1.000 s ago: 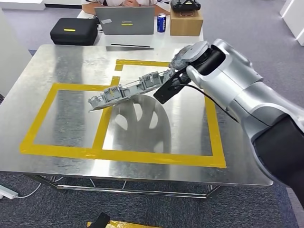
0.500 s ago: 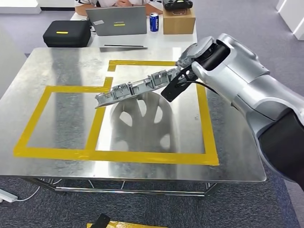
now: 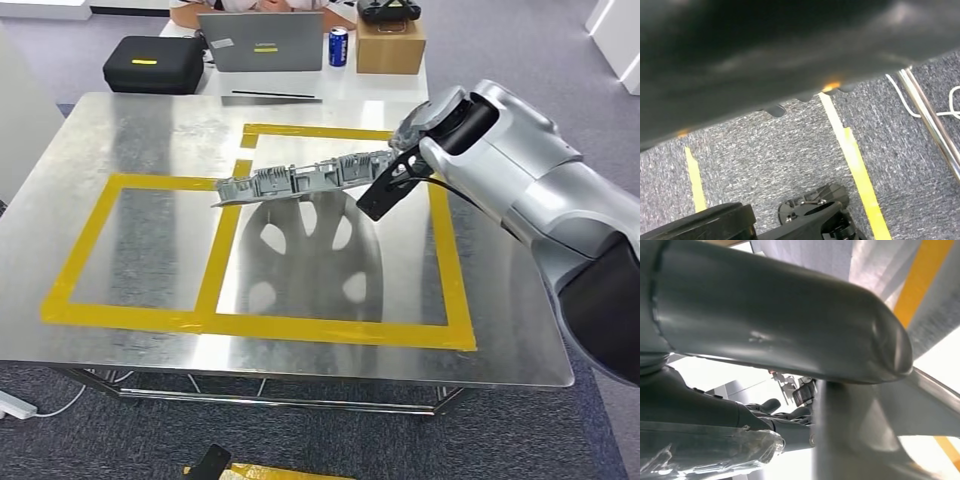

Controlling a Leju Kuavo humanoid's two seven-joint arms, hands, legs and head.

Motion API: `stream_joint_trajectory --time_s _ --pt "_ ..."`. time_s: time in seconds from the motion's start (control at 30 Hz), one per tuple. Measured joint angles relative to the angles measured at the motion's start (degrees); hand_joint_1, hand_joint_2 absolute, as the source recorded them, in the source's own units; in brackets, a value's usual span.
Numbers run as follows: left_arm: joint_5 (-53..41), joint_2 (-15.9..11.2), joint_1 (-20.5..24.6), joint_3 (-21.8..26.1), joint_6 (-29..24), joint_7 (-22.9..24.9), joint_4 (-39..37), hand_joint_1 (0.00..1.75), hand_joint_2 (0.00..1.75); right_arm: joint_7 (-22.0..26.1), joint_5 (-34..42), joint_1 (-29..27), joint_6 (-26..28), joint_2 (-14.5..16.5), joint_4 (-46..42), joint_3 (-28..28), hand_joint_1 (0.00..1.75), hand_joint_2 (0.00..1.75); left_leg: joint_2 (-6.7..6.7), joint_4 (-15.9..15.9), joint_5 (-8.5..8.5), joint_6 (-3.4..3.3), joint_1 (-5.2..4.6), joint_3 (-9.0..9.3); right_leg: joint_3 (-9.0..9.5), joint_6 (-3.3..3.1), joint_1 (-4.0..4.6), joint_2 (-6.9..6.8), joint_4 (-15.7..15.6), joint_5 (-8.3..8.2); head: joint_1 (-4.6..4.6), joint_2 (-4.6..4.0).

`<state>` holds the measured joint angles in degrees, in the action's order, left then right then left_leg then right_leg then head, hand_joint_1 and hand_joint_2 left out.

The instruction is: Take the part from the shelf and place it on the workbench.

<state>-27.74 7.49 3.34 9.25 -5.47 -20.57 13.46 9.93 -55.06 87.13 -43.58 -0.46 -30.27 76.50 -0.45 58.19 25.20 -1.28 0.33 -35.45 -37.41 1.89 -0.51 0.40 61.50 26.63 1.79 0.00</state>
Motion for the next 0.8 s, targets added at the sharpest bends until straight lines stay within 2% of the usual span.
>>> stream_joint_trajectory --time_s 0.03,0.07,0.13,0.2,0.23,0.3,0.33,0.37,0.4,0.47,0.5,0.53,0.57,0.63,0.7,0.73,0.8 --pt "0.00 0.02 0.04 0.00 0.01 0.00 0.00 0.00 0.00 0.00 0.09 0.08 0.00 -0.02 -0.03 0.28 0.00 0.00 0.01 0.07 0.02 0.28 -0.11 -0.10 1.19 -0.18 0.05 0.00 -2.21 -0.51 -0.03 0.00" --pt "0.00 0.03 0.06 0.00 0.01 0.00 0.00 0.00 0.00 0.00 0.16 0.07 -0.01 -0.04 -0.05 0.58 0.00 0.00 0.01 0.10 -0.03 0.59 -0.19 -0.19 1.72 -0.38 0.14 0.01 -3.12 -0.51 -0.07 0.00" --pt "0.00 0.06 0.08 0.00 0.01 0.00 0.00 0.00 0.00 0.00 0.26 -0.07 -0.02 -0.10 -0.07 1.17 0.00 0.00 0.01 0.06 -0.10 1.18 -0.15 -0.29 1.91 -0.91 0.19 0.02 -3.38 -0.70 -0.07 0.00" --pt "0.00 0.05 0.06 0.00 0.01 0.00 0.00 0.00 0.00 -0.04 0.28 0.03 -0.03 -0.19 -0.07 1.67 0.00 0.00 0.06 1.44 1.12 1.72 -0.03 -0.83 2.09 -1.49 0.03 -0.06 -3.69 -0.93 -0.14 0.00" --pt "0.00 0.04 0.07 0.00 0.01 0.00 0.00 0.00 0.00 -0.06 0.27 0.14 -0.02 -0.20 -0.07 1.87 0.00 0.00 0.09 3.68 2.56 1.95 0.03 -1.78 2.20 -1.73 -0.07 -0.10 -3.82 -1.00 -0.20 0.00" --pt "0.00 0.03 0.07 0.00 0.01 0.00 0.00 0.00 0.00 -0.06 0.28 0.16 -0.02 -0.21 -0.07 2.22 0.00 0.00 0.13 10.83 5.97 2.29 0.13 -4.95 2.26 -2.01 -0.02 -0.09 -3.83 -0.95 -0.26 0.00" --pt "0.00 0.03 0.06 0.00 0.01 0.00 0.00 0.00 0.00 -0.05 0.28 0.04 -0.02 -0.21 -0.07 2.40 0.00 0.00 0.13 13.83 6.91 2.39 0.16 -6.38 2.29 -2.05 0.00 -0.08 -3.82 -0.93 -0.24 0.00" --pt "0.00 0.03 0.05 0.00 0.01 0.00 0.00 0.00 0.00 -0.04 0.30 -0.08 -0.02 -0.21 -0.07 2.58 0.00 0.00 0.13 15.21 6.84 2.44 0.16 -7.10 2.32 -2.07 0.01 -0.06 -3.80 -0.91 -0.25 0.00" --pt "0.00 0.02 0.04 0.00 0.01 0.00 0.00 0.00 0.00 -0.03 0.31 -0.14 -0.02 -0.21 -0.07 2.72 0.00 0.00 0.13 14.38 5.68 2.41 0.16 -6.76 2.35 -2.06 0.02 -0.04 -3.78 -0.90 -0.24 0.00" --pt "0.00 0.01 0.06 0.00 0.01 0.00 0.00 0.00 0.00 -0.03 0.33 -0.06 -0.02 -0.21 -0.07 2.83 0.00 0.00 0.15 7.95 1.79 2.11 0.15 -3.68 2.48 -1.96 0.01 -0.01 -3.74 -0.83 -0.25 0.00" --pt "0.00 -0.01 0.08 0.00 0.00 0.00 0.00 0.00 0.00 -0.03 0.33 0.07 -0.02 -0.23 -0.07 2.85 0.00 0.00 0.16 4.42 0.46 1.88 0.10 -1.93 2.44 -1.81 0.12 0.01 -3.64 -0.76 -0.23 0.00" --pt "0.00 -0.01 0.13 0.00 0.01 0.01 -0.01 0.00 0.00 -0.03 0.34 0.19 -0.02 -0.25 -0.07 2.86 0.00 0.00 0.19 1.91 -0.16 1.64 0.03 -0.71 2.31 -1.61 0.22 0.03 -3.57 -0.75 -0.21 0.00" --pt "0.00 -0.02 0.16 0.00 0.01 0.01 -0.01 0.00 0.00 -0.03 0.35 0.26 -0.02 -0.27 -0.07 2.88 0.00 0.00 0.20 0.63 -0.14 1.43 -0.06 -0.15 2.16 -1.38 0.30 0.04 -3.54 -0.76 -0.18 0.00" --pt "0.00 -0.03 0.17 0.00 0.01 0.00 -0.02 0.00 0.00 -0.03 0.37 0.29 -0.02 -0.30 -0.07 2.90 0.00 0.00 0.21 0.06 0.06 0.90 -0.13 0.00 1.98 -0.79 0.31 0.01 -3.63 -0.81 -0.16 0.00" --pt "0.00 -0.01 0.18 0.01 0.01 0.00 -0.01 0.00 0.00 -0.04 0.37 0.41 -0.02 -0.37 -0.07 2.89 0.00 0.00 0.24 -0.31 -0.17 0.24 0.02 0.15 1.18 -0.20 0.22 -0.05 -2.34 0.22 -0.06 0.00" --pt "0.00 0.01 0.24 0.01 0.01 0.00 -0.01 0.00 0.00 -0.04 0.37 0.51 -0.02 -0.41 -0.07 2.90 0.00 0.00 0.28 -0.48 -0.27 -0.05 0.14 0.23 0.08 0.04 0.18 -0.05 -0.08 1.53 0.00 0.00" --pt "0.00 0.01 0.31 0.01 -0.01 0.00 -0.01 0.00 0.00 -0.13 0.45 0.53 -0.02 -0.51 -0.07 2.97 0.00 0.00 0.31 -0.48 -0.23 -0.37 0.15 0.25 -3.44 0.41 0.10 -0.06 7.37 5.01 0.10 0.00"
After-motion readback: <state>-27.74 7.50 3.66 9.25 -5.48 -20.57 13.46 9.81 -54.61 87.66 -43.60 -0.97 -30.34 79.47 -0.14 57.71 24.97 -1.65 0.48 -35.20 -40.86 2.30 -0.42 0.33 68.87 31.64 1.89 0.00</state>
